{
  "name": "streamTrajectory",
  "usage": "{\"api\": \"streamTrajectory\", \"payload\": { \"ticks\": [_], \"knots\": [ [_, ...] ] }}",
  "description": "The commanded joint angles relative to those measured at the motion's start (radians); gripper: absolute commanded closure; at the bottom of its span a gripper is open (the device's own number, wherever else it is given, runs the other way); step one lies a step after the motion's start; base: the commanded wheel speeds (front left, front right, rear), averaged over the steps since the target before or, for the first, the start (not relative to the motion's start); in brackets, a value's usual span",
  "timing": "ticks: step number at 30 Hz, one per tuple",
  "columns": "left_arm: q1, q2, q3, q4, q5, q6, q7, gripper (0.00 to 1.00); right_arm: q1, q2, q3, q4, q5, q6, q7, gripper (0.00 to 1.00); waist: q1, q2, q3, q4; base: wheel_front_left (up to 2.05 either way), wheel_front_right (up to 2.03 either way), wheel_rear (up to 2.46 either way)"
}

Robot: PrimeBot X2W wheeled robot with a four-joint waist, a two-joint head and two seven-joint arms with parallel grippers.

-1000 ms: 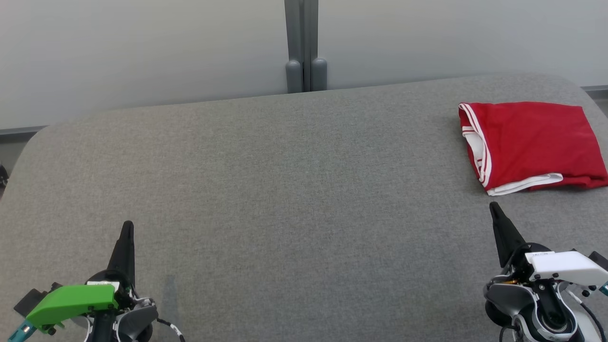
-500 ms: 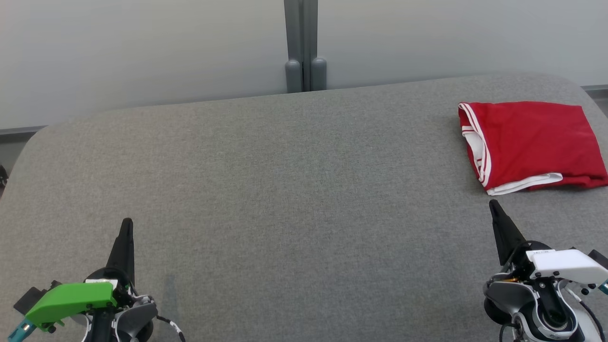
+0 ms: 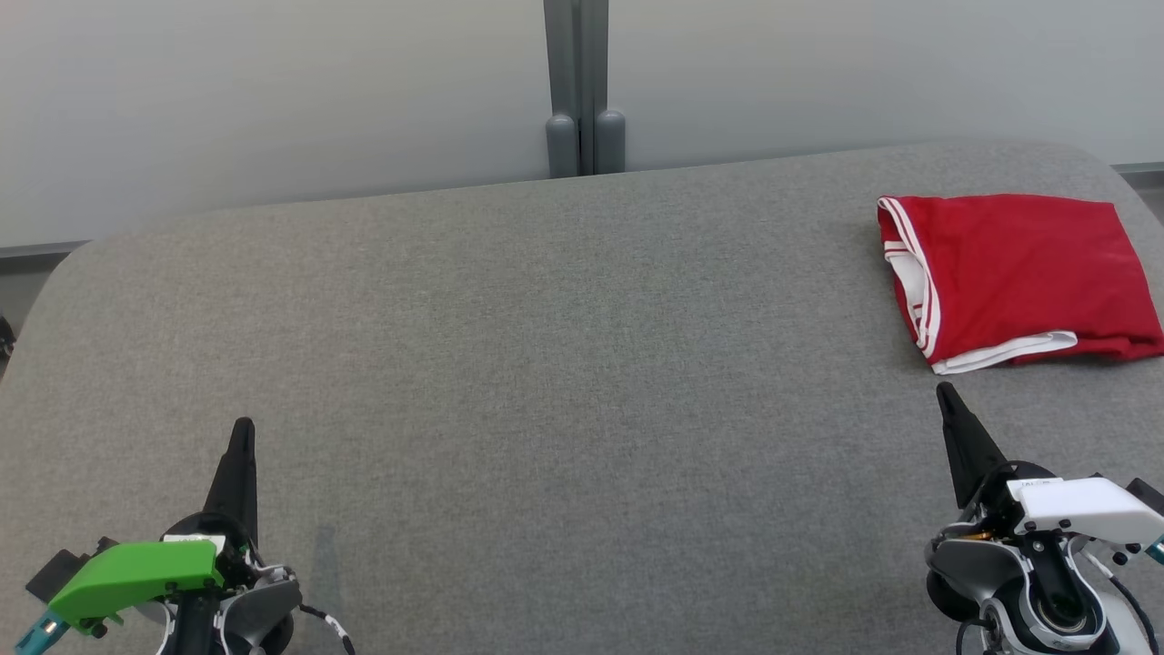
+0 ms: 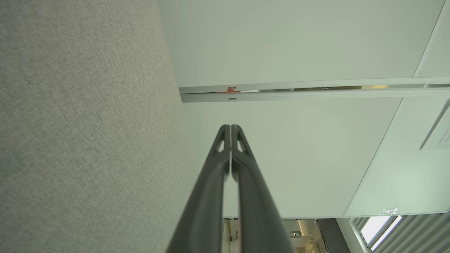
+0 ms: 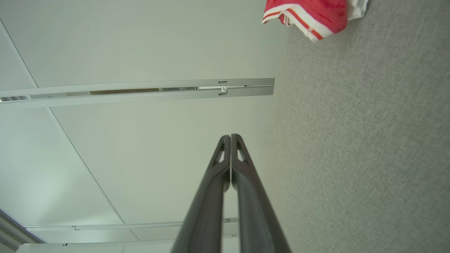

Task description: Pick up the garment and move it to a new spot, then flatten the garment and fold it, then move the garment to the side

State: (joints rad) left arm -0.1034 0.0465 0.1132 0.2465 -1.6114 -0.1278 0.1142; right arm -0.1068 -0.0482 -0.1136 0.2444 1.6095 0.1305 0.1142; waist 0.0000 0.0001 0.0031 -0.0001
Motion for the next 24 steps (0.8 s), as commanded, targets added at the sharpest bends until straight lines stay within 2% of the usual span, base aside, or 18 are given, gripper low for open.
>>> {"api": "streamTrajectory", "payload": {
  "ticks": [1,24],
  "knots": [
    [-0.012,0.007,0.003,-0.002,-0.003,-0.005,0.003,1.0,-0.006,-0.004,-0.001,0.001,0.006,0.0,0.004,1.0,0.0,-0.0001,0.0,0.0,0.0,0.0,0.0],
    [-0.012,0.007,0.002,-0.002,-0.003,-0.005,0.003,1.0,-0.005,-0.004,-0.001,0.001,0.006,0.0,0.003,1.0,0.0,-0.0001,0.0,0.0,0.0,0.0,0.0]
  ]
}}
